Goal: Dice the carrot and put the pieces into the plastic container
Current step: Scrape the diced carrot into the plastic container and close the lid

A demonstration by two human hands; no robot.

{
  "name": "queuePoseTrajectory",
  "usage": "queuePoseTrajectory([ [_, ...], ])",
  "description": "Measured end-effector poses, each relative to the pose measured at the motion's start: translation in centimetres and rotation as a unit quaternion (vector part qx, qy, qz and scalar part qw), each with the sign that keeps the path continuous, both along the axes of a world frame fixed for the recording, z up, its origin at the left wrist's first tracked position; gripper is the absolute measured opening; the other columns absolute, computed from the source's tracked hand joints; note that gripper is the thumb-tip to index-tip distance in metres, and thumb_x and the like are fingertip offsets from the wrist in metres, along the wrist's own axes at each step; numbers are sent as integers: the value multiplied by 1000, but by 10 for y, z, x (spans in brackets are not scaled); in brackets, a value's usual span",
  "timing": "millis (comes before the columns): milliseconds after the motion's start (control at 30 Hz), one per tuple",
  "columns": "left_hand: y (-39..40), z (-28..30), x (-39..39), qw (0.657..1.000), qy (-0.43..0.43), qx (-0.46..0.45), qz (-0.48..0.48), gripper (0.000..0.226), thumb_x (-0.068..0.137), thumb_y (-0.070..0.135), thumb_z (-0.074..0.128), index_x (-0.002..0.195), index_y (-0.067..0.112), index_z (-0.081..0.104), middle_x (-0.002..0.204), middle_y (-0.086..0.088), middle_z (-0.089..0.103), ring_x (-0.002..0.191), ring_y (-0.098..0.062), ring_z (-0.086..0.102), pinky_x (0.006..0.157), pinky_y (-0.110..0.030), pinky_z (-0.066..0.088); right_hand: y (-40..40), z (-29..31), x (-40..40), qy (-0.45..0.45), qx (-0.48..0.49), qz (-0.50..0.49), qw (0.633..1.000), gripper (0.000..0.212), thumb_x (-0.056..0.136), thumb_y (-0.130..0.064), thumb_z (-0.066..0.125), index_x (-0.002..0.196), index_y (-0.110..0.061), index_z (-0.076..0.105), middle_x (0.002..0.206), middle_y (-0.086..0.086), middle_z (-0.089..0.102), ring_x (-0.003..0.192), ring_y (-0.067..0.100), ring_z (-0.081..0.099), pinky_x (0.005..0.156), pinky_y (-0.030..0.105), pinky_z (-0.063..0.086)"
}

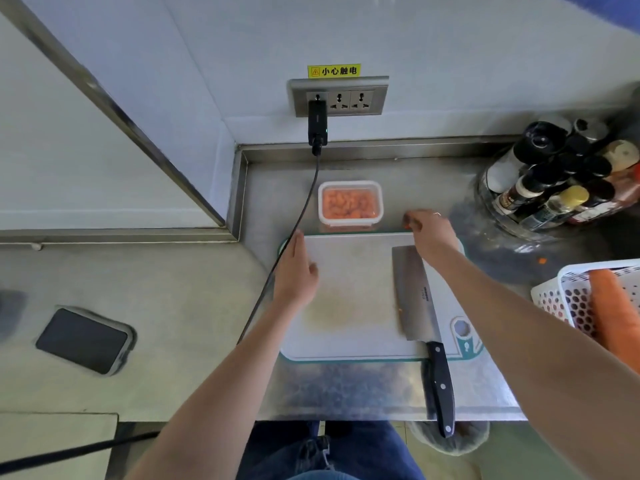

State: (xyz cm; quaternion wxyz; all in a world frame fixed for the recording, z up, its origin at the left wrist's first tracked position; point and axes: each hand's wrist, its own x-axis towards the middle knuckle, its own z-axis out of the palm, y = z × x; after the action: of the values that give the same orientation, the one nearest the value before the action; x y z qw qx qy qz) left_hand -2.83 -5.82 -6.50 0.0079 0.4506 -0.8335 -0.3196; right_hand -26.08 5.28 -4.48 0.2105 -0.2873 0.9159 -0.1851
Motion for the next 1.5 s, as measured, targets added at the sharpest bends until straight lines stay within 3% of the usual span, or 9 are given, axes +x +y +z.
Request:
queuePoseTrajectory([
  [133,4,-17,12,995,-47,-61,-66,59,97,17,38,148,1,13,157,-12,12,145,-20,8,116,-26,5,-5,-5,-2,31,7,66,997,23,91,-11,54,105,-6,71,111,13,65,100,33,58,83,35,48],
  [300,1,-11,14,990,-64,-71,-101,60,99,19,37,149,2,9,158,-11,6,145,-19,2,116,-26,3,-13,-12,1,9,-18,29,999,21,88,-2,53,101,-4,70,106,16,67,97,34,59,77,31,44],
  [467,-2,-14,19,984,-84,-84,-134,60,100,24,34,149,4,5,158,-10,0,145,-19,-1,115,-25,1,-20,-12,2,-80,-62,-4,995,21,88,2,53,106,-6,60,79,-4,55,86,18,50,70,22,36],
  [667,0,-21,36,969,-102,-124,-189,67,100,43,13,139,-7,36,143,-24,38,131,-38,39,110,-35,16,-10,5,19,-77,-135,-34,987,23,86,3,51,101,-13,59,82,3,56,78,19,52,69,26,40],
  [800,-1,-23,38,963,-115,-139,-199,72,100,46,4,140,-6,35,144,-23,37,133,-37,36,113,-32,9,23,-1,57,-130,-131,31,982,17,88,-3,57,93,-19,59,87,1,67,82,20,61,79,30,48],
  [967,4,-23,34,965,-123,-121,-196,80,93,55,-3,146,-2,15,154,-17,12,143,-26,9,115,-27,-7,69,14,62,-19,-199,-233,952,7,95,-14,52,100,-9,54,94,7,62,88,23,53,73,26,35],
  [1067,3,-27,34,966,-124,-114,-194,83,92,58,10,144,-5,22,152,-22,19,141,-31,18,115,-28,-5,114,16,99,-14,-77,-196,977,30,91,-31,60,104,-9,44,111,10,54,100,29,49,85,43,42],
  [1167,1,-28,34,965,-150,-90,-196,86,95,60,6,140,-8,33,146,-26,33,135,-36,33,114,-31,2,141,3,134,-66,52,-141,986,42,87,-41,62,106,-8,42,113,13,50,109,33,45,89,45,40],
  [1500,2,-35,38,965,-115,-143,-189,82,90,59,16,147,-1,16,154,-18,14,143,-29,14,115,-29,-6,149,5,143,-101,83,-140,981,30,87,-22,65,95,-4,43,97,13,55,92,32,53,73,37,41],
])
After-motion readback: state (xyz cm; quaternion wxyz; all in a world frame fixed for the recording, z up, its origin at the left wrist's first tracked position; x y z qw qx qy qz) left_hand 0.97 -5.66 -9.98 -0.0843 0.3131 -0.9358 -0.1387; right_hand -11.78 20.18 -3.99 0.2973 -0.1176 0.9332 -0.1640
